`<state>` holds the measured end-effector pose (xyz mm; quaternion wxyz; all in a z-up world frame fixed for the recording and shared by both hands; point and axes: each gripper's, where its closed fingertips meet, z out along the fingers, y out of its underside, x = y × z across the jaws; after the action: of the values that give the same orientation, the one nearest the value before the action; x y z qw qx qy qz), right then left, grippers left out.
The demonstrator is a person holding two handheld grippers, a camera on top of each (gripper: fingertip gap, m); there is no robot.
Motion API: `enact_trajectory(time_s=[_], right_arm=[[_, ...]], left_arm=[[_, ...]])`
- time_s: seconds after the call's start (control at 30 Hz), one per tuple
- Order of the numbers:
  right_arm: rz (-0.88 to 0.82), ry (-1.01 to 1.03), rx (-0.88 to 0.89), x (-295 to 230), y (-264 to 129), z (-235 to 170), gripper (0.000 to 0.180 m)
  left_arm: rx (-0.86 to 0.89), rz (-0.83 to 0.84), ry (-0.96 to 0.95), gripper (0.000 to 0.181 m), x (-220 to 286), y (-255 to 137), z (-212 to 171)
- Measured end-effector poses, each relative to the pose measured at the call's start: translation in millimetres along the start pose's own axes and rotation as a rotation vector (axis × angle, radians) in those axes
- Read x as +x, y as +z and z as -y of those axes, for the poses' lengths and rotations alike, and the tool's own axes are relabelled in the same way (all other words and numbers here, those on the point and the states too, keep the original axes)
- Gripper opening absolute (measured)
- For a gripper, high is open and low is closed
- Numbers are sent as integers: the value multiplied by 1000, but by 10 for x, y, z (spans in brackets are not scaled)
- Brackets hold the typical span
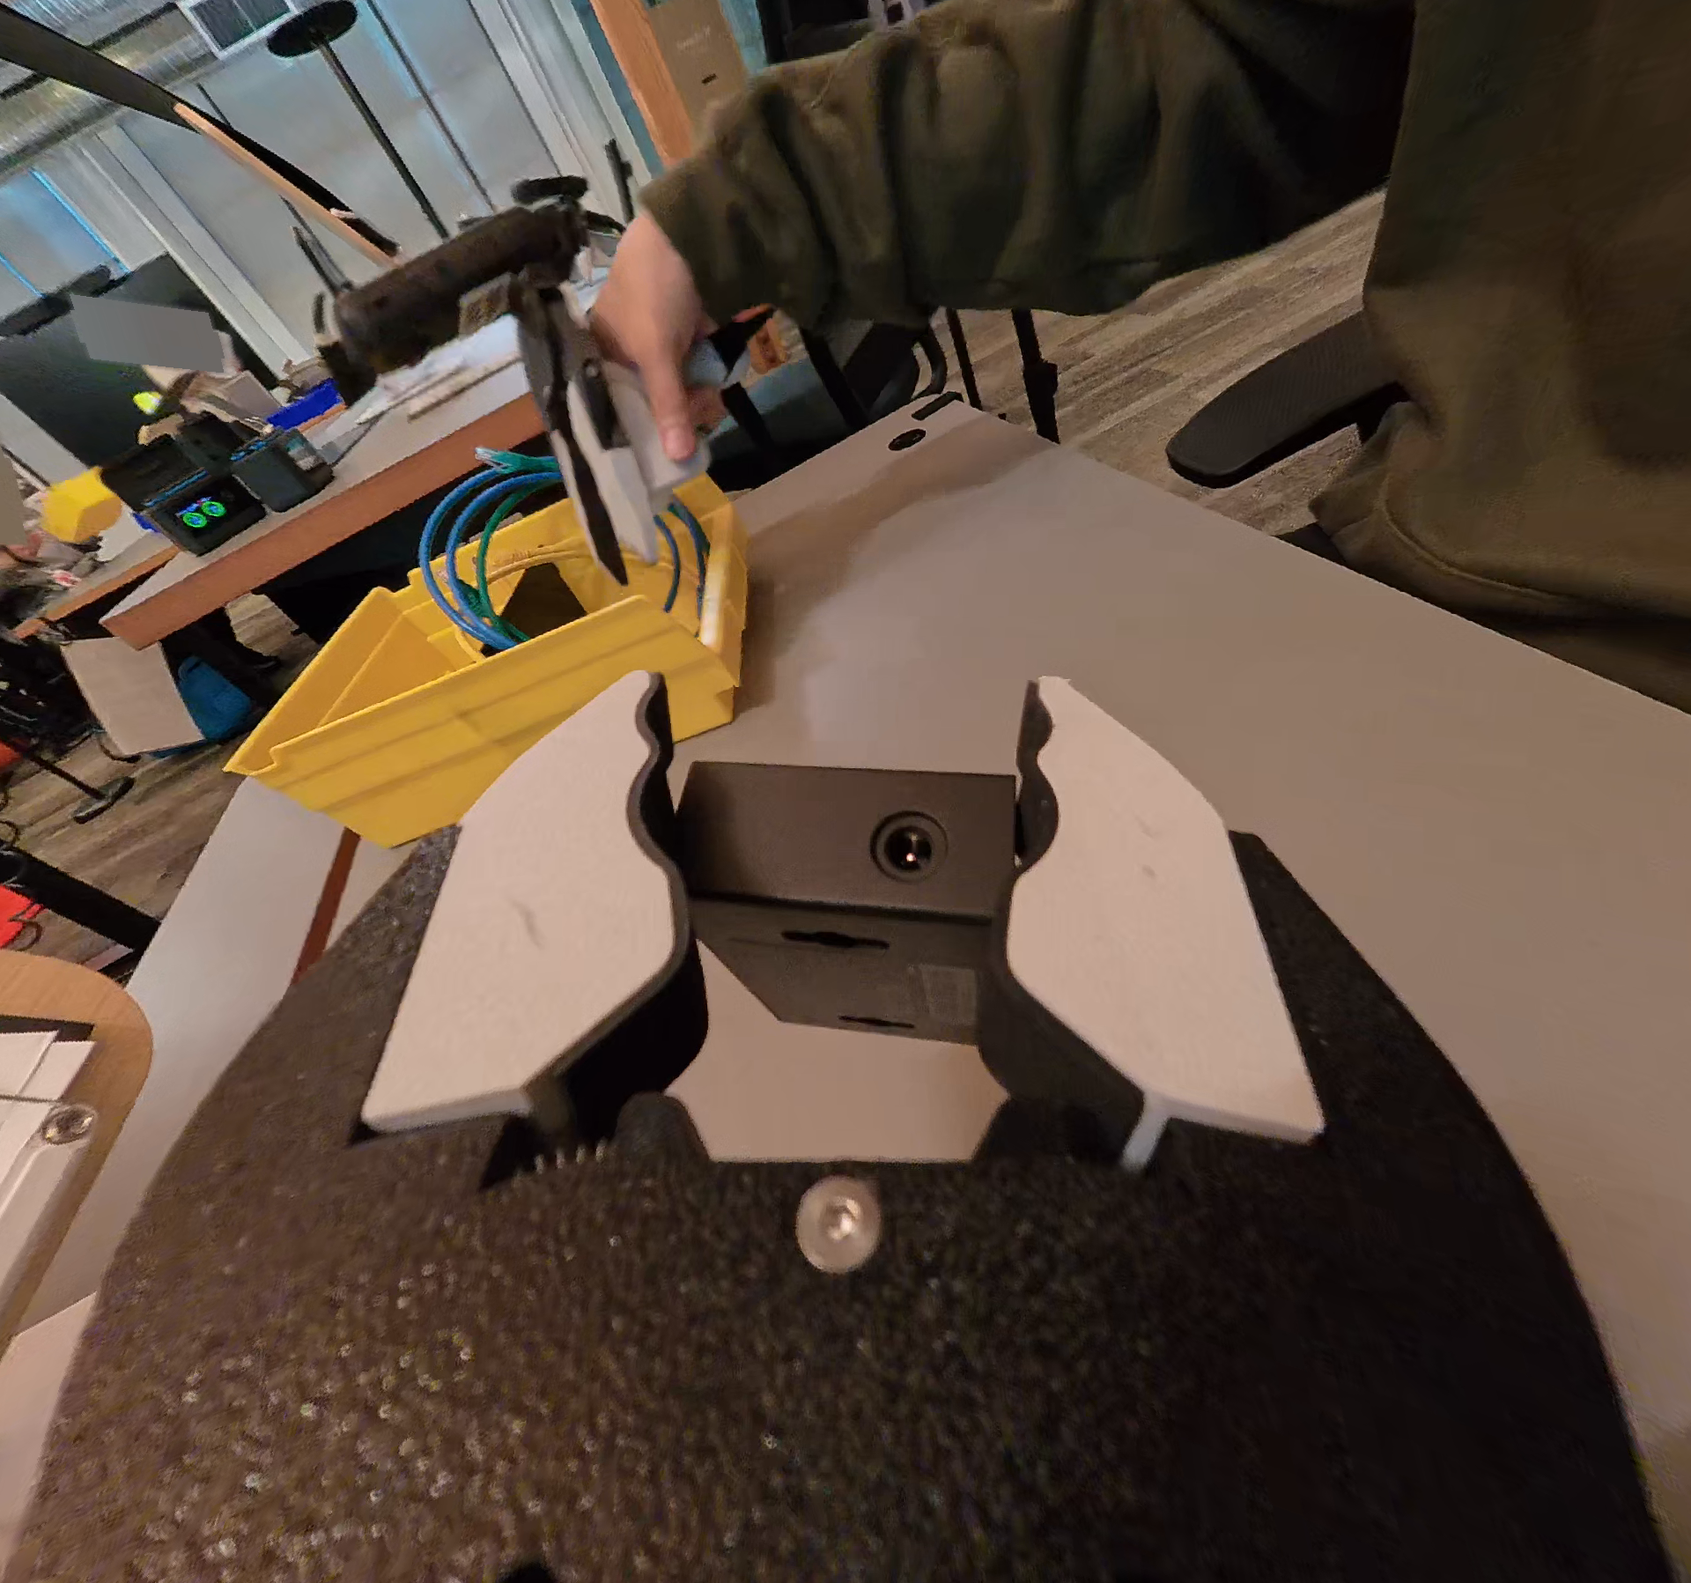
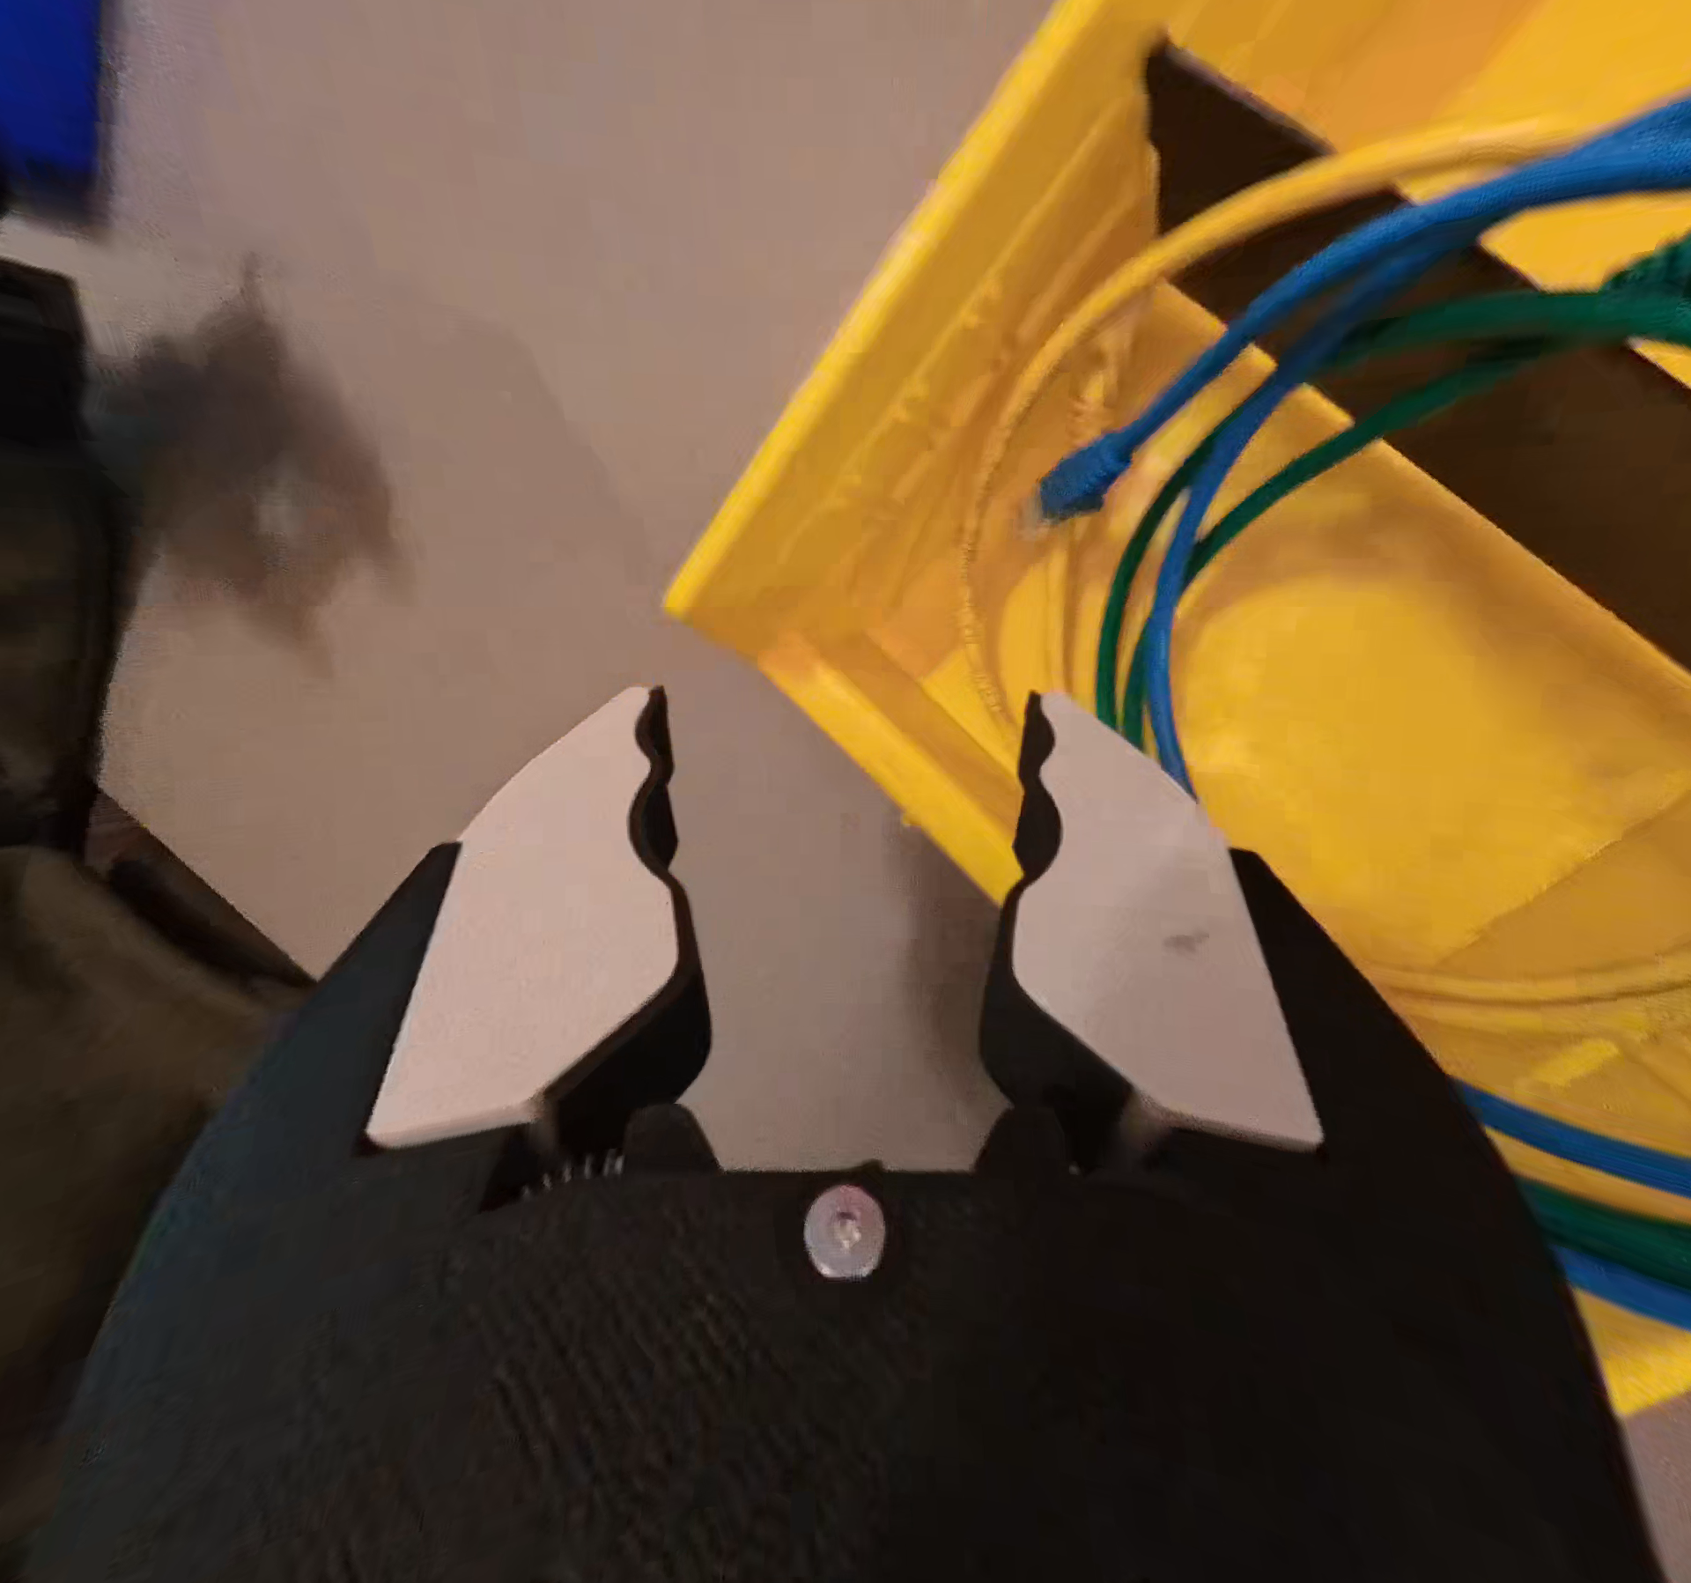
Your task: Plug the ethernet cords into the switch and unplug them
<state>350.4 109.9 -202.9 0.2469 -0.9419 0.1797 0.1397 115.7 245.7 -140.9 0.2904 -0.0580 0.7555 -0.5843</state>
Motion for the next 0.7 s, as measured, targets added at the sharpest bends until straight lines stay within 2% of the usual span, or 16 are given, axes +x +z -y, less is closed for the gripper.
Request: enact_trajectory(time_s=[0.13, 0.23, 0.3, 0.37, 0.4, 0.43, 0.47, 0.5, 0.53, 0.57, 0.6, 0.63, 0.7], right_arm=[[150, -343, 453, -1102, -194, 413, 86], [103, -659, 685, -1895, -17, 426, 100], [97, -758, 710, -2252, 301, 368, 99], [105, -751, 703, -2433, 642, 376, 101], [109, -739, 706, -2471, 783, 406, 102], [137, -720, 738, -2552, 865, 417, 106], [179, -708, 785, -2619, 885, 442, 101], [132, -666, 830, -2550, 906, 518, 104], [129, -677, 812, -2516, 1033, 489, 86], [235, -679, 752, -2548, 1241, 392, 79], [255, -641, 655, -2474, 1505, 331, 79], [202, -657, 592, -2411, 1637, 339, 79], [224, -671, 615, -2502, 1589, 405, 80]], left_arm=[[37, 54, 5, 72, -91, 21, 59], [131, 55, -62, 72, -128, 38, 173], [220, 44, -126, 72, -147, 46, 286], [286, 44, -162, 72, -171, 61, 397], [301, 56, -174, 58, -196, 63, 438], [324, 113, -196, 52, -289, 25, 474], [384, 171, -242, 0, -405, -62, 525], [445, 163, -293, 0, -445, -136, 564], [420, 153, -312, 0, -452, -133, 489], [323, 193, -306, 0, -488, -75, 300], [249, 219, -303, 0, -505, -15, 130], [225, 212, -337, 0, -506, 30, 27], [207, 218, -412, 0, -550, 59, -75]])
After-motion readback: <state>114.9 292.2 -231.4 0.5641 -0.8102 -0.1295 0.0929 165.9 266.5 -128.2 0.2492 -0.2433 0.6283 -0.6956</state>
